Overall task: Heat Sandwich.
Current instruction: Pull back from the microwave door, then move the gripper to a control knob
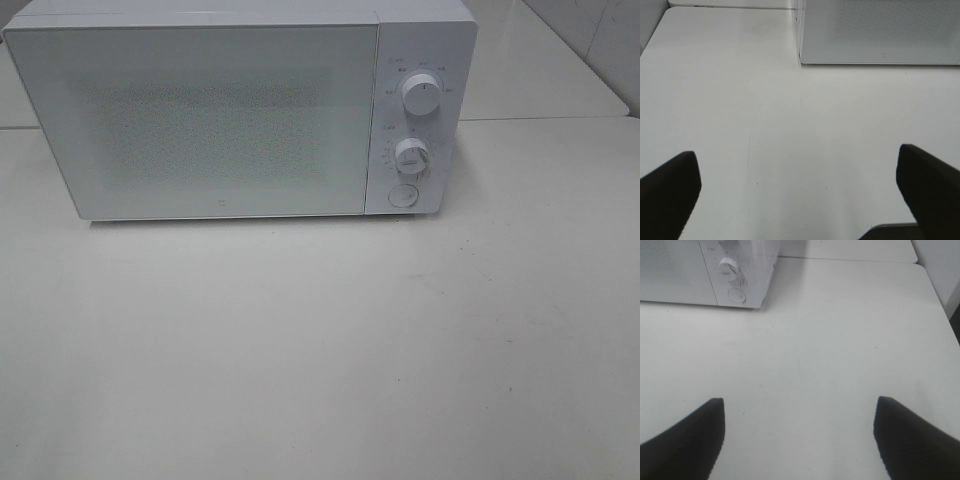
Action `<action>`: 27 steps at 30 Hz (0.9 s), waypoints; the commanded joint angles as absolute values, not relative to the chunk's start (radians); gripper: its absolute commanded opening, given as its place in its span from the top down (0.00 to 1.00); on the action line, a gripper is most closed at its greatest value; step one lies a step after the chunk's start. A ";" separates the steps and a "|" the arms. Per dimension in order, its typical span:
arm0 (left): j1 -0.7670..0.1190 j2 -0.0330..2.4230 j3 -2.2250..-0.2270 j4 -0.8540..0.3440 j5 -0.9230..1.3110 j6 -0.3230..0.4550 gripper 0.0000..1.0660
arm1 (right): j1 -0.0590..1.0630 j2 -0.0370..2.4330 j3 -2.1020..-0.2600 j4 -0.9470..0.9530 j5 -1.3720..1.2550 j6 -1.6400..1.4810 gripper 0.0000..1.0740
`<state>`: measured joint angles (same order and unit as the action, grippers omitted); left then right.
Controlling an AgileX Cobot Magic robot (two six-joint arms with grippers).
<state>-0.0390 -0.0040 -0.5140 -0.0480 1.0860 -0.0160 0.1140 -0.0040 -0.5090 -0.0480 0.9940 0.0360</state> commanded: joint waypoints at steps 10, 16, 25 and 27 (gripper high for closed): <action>-0.038 -0.027 -0.515 -0.057 1.073 -0.020 0.06 | 0.107 0.119 -0.543 -0.080 0.807 0.026 0.20; -0.038 -0.027 -0.515 -0.057 1.073 -0.020 0.06 | 0.107 0.259 -0.542 -0.080 0.691 0.027 0.21; -0.038 -0.027 -0.515 -0.057 1.073 -0.020 0.06 | 0.107 0.475 -0.542 -0.080 0.499 0.027 0.24; -0.038 -0.027 -0.515 -0.057 1.073 -0.020 0.06 | 0.107 0.548 -0.542 -0.080 0.441 0.031 0.25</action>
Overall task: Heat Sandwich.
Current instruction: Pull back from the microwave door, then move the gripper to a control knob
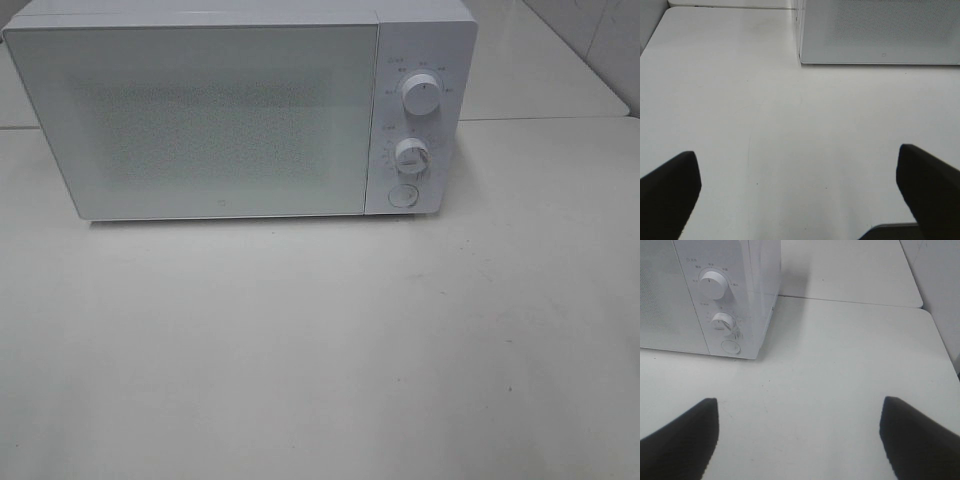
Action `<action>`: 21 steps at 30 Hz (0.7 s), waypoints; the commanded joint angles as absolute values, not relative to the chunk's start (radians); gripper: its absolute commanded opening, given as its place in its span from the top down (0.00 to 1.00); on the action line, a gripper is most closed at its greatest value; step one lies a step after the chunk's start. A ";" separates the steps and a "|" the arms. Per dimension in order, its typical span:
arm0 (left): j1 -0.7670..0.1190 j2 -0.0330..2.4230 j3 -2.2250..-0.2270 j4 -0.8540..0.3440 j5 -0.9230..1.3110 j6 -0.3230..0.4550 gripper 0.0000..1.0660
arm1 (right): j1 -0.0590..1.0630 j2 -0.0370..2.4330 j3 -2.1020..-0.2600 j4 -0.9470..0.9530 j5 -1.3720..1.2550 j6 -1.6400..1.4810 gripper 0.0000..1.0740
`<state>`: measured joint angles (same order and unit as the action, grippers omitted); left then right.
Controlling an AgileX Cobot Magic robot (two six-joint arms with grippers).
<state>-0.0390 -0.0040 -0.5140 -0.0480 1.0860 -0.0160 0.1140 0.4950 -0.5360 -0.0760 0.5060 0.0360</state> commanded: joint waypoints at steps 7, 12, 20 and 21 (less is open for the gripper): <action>-0.038 -0.027 -0.515 -0.057 1.073 -0.020 0.06 | 0.107 0.676 -0.542 -0.075 0.320 0.050 0.26; -0.038 -0.027 -0.515 -0.057 1.073 -0.020 0.06 | 0.107 0.790 -0.542 -0.075 0.228 0.050 0.28; -0.038 -0.027 -0.515 -0.057 1.073 -0.020 0.06 | 0.107 0.987 -0.542 -0.075 0.014 0.053 0.29; -0.038 -0.027 -0.515 -0.057 1.073 -0.020 0.06 | 0.107 0.987 -0.542 -0.075 0.014 0.053 0.29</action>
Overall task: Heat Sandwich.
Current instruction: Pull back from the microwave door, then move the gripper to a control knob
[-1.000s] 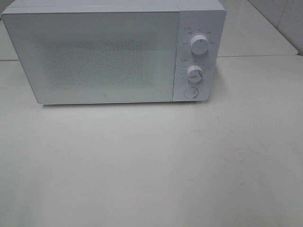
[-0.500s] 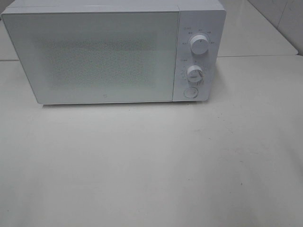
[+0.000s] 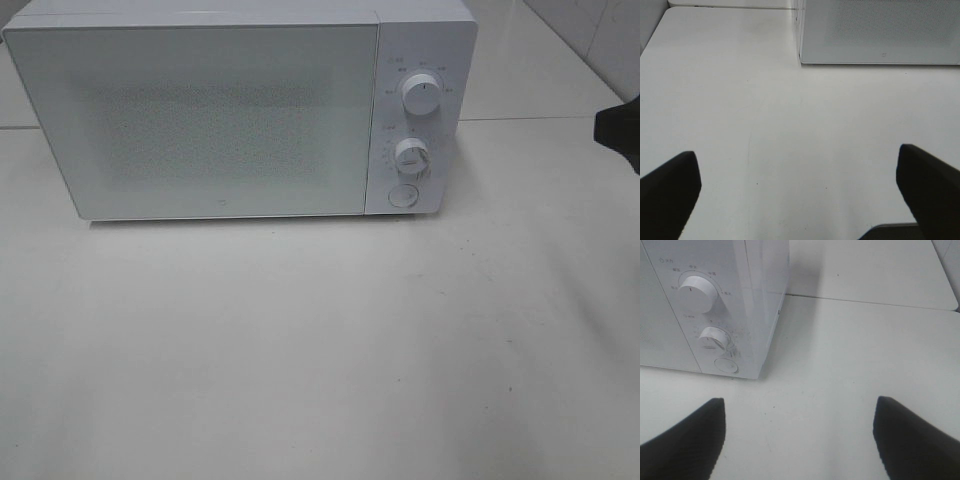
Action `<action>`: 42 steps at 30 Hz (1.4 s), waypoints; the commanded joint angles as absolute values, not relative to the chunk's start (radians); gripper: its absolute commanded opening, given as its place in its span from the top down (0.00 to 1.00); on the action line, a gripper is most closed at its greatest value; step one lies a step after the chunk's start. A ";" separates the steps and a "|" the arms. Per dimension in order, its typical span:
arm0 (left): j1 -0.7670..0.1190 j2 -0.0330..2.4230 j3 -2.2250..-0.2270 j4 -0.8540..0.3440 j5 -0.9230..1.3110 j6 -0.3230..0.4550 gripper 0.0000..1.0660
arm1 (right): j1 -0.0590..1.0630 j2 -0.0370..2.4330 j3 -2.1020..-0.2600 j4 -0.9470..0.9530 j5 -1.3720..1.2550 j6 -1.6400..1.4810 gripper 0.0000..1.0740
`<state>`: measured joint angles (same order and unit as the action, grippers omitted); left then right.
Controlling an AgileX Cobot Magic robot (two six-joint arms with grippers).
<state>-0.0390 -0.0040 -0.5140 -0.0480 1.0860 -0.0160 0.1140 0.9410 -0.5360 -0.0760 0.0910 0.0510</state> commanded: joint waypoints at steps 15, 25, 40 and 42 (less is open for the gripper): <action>-0.038 -0.027 -0.515 -0.057 1.073 -0.020 0.06 | 0.115 1.268 -0.542 -0.067 -0.331 0.052 0.29; -0.038 -0.027 -0.515 -0.057 1.073 -0.020 0.06 | 0.259 1.399 -0.500 0.219 -0.593 -0.183 0.29; -0.038 -0.027 -0.515 -0.057 1.073 -0.020 0.06 | 0.545 1.570 -0.452 0.600 -0.984 -0.325 0.29; -0.038 -0.027 -0.515 -0.057 1.073 -0.020 0.06 | 0.572 1.597 -0.452 0.629 -1.030 -0.325 0.29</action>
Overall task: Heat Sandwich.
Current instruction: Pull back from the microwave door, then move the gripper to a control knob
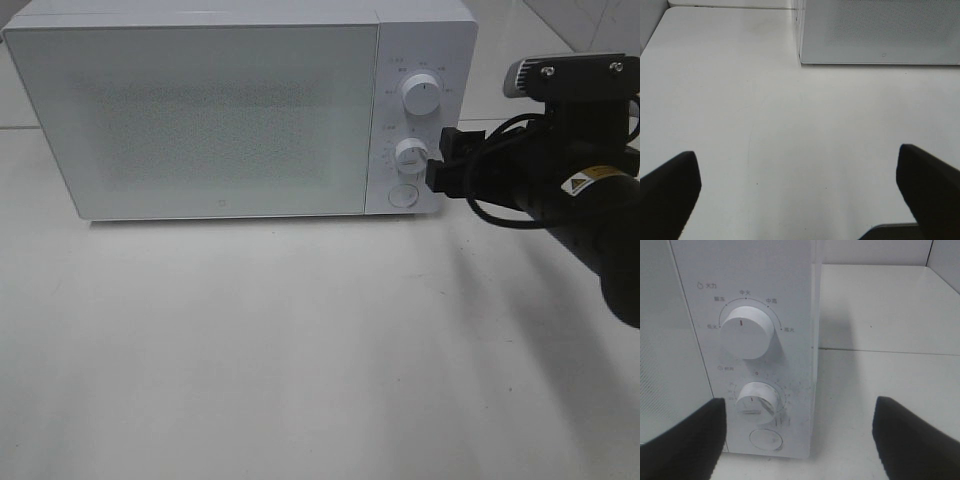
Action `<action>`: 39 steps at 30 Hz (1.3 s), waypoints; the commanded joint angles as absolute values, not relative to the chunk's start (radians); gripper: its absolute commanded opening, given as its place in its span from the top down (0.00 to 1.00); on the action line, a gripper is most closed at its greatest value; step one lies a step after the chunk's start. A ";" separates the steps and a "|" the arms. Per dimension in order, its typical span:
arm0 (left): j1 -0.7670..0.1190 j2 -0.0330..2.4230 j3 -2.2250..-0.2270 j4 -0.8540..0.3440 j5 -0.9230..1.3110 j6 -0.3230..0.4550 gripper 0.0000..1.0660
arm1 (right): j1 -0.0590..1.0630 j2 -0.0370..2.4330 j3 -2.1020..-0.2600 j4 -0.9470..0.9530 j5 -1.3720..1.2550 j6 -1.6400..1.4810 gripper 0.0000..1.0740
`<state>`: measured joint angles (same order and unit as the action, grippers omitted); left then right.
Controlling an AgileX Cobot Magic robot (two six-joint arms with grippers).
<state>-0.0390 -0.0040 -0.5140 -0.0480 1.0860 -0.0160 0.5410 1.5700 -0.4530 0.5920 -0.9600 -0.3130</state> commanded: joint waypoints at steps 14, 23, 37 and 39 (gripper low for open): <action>-0.038 -0.027 -0.515 -0.057 1.073 -0.020 0.06 | 0.658 1.736 -0.486 0.689 -1.217 -0.269 0.29; -0.038 -0.027 -0.515 -0.057 1.073 -0.020 0.06 | 0.658 1.820 -0.550 0.688 -1.269 -0.246 0.29; -0.038 -0.027 -0.515 -0.057 1.073 -0.020 0.06 | 0.642 1.968 -0.662 0.679 -1.306 -0.235 0.29; -0.038 -0.027 -0.515 -0.057 1.073 -0.020 0.06 | 0.642 1.977 -0.672 0.679 -1.301 -0.235 0.29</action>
